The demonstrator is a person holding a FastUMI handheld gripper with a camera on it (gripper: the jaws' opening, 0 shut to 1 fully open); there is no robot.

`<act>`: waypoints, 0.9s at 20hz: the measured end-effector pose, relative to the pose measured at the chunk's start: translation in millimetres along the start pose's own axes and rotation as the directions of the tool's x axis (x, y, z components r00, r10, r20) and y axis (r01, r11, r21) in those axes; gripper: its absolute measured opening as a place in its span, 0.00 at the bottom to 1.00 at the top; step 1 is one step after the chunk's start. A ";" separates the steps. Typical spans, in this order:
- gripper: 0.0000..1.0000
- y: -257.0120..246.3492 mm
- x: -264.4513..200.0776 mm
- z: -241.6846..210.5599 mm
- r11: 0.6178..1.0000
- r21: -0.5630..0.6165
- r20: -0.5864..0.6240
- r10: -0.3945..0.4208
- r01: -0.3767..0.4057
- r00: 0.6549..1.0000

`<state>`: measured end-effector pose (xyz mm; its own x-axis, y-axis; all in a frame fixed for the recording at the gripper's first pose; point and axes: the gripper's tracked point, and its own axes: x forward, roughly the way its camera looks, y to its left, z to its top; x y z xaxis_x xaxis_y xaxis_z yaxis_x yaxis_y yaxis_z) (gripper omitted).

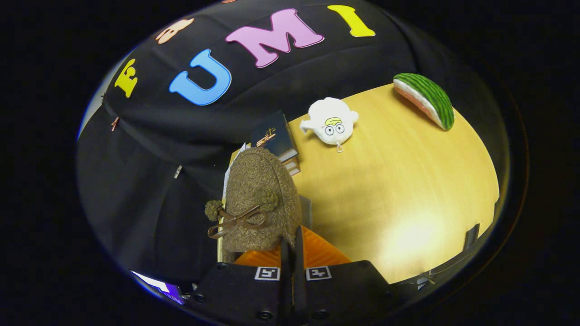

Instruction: Open the storage box then place both shoes into the box .Put the left shoe in first, then the right shoe, with the right side of both shoes facing outward in a uniform manner.

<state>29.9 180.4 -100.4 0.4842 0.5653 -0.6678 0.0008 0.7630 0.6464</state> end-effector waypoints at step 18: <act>0.16 38.1 103.0 -55.3 0.996 -0.058 -0.060 -0.066 0.062 0.996</act>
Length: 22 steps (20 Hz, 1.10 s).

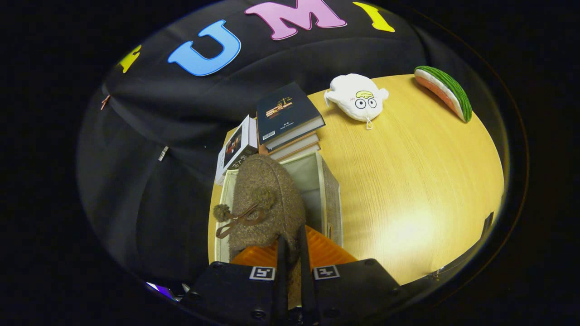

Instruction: Open the storage box then place both shoes into the box .Put the left shoe in first, then the right shoe, with the right side of both shoes facing outward in a uniform manner.

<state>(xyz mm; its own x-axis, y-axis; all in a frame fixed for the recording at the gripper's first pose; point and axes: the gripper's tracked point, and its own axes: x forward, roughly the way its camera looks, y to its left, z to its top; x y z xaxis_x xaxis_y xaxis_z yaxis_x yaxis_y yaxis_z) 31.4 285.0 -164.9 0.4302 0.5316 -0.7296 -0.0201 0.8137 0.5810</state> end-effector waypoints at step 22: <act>0.98 -70.4 -202.1 145.0 0.930 -0.324 0.599 0.060 0.173 0.798</act>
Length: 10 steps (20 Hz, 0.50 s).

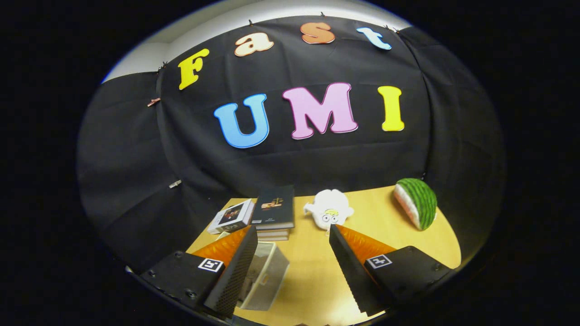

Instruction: Open the storage box then place both shoes into the box .Put the left shoe in first, then the right shoe, with the right side of both shoes facing outward in a uniform manner.

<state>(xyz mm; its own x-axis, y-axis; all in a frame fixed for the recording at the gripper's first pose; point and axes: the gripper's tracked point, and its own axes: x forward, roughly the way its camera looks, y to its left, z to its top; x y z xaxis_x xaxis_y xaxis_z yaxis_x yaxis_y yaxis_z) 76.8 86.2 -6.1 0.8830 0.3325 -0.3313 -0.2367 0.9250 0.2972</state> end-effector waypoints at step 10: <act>0.98 -139.8 -33.7 56.0 0.985 -0.066 0.236 -0.142 0.162 0.961</act>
